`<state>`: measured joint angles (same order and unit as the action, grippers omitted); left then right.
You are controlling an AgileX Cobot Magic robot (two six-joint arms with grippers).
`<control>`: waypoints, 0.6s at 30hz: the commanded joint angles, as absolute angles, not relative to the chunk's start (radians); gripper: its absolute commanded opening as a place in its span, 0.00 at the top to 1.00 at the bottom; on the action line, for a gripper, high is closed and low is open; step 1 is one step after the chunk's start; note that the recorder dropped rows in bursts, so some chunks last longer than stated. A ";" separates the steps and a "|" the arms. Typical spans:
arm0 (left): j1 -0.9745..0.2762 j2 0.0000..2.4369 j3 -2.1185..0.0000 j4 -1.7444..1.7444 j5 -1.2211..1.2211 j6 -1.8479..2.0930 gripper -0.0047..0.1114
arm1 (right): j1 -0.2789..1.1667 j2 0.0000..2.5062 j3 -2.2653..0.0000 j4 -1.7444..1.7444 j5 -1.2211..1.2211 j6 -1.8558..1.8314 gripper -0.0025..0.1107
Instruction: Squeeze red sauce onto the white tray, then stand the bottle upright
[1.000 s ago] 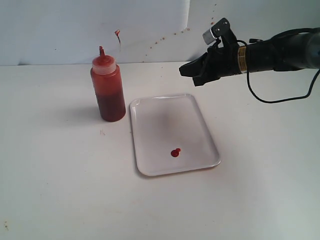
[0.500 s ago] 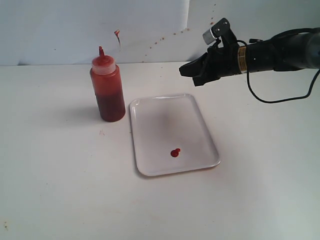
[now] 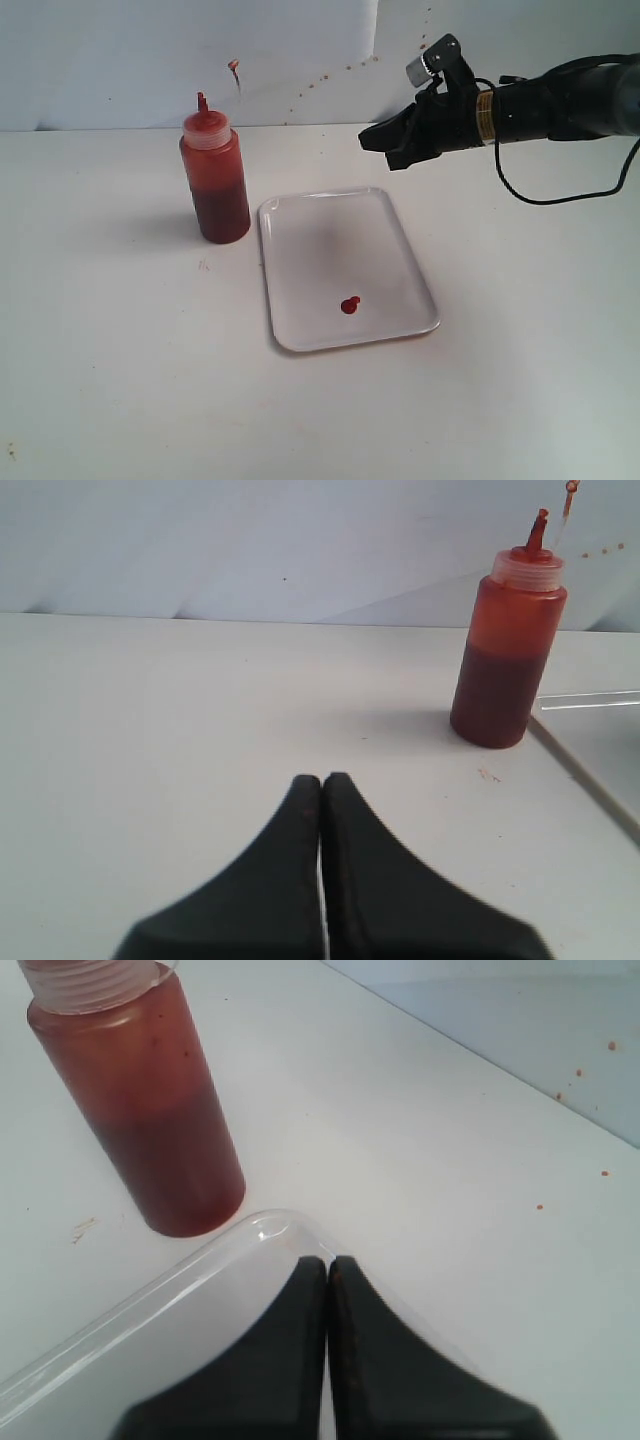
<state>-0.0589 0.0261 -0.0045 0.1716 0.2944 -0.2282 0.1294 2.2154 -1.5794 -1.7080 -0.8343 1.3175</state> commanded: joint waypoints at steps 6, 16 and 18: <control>-0.056 0.026 0.000 0.167 0.290 -0.231 0.96 | 0.132 1.947 -1.585 -1.700 -0.833 1.316 0.98; -0.056 0.026 0.000 0.167 0.288 -0.231 0.96 | 0.132 1.538 -1.585 -1.700 -0.829 1.316 0.98; -0.056 0.026 0.000 0.167 0.288 -0.231 0.96 | 0.132 1.457 -1.585 -1.700 -0.826 1.316 0.98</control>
